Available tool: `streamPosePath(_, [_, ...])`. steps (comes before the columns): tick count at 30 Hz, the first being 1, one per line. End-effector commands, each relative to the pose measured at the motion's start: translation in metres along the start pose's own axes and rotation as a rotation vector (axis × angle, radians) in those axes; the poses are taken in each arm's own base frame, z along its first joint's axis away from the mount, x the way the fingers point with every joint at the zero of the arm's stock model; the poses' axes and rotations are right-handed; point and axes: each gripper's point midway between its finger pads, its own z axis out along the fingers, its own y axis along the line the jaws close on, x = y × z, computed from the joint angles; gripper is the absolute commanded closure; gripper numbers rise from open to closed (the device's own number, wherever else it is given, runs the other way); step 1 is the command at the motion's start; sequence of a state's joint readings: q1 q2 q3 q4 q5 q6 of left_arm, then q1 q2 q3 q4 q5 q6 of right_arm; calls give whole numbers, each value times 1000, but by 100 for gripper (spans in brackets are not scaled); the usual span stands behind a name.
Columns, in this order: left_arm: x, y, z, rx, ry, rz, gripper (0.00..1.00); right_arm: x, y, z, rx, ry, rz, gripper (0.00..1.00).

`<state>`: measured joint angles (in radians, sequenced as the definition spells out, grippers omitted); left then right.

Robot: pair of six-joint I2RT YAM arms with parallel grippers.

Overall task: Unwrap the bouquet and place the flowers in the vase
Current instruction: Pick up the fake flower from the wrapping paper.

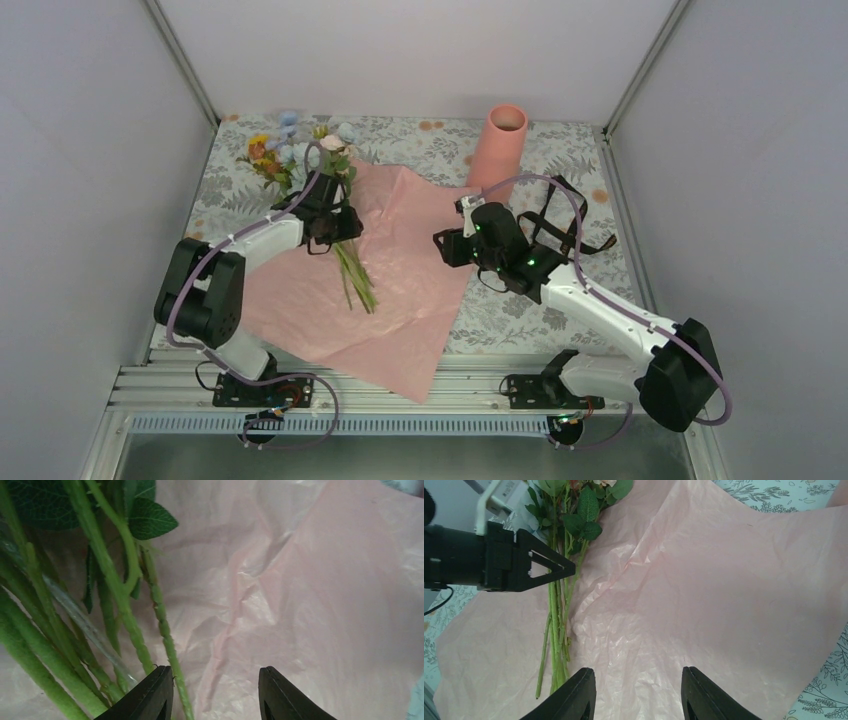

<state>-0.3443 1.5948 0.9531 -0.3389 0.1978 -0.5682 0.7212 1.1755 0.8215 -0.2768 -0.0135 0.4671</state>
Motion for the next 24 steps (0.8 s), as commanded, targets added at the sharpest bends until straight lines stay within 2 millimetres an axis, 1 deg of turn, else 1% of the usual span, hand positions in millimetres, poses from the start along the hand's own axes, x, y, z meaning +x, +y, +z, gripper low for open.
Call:
streamPosePath(1, [-5,8,7,-74,-4,-13,57,-5,6,-10,-21,-40,-4,55])
streamPosePath(7, [0,4,19,-69,10,0,58,-1,4,-12,-17,-39,-4,55])
streamPosePath(13, [6,-2,26,-71,30,9,59,1,3,-12,-13,-40,-4,56])
streamPosePath(20, [4,-12,17,-106,17,18,59,2,-1,-14,1,-44,-8,56])
streamPosePath(24, [0,-26,4,-121,-16,41,59,3,-2,-15,4,-45,-7,56])
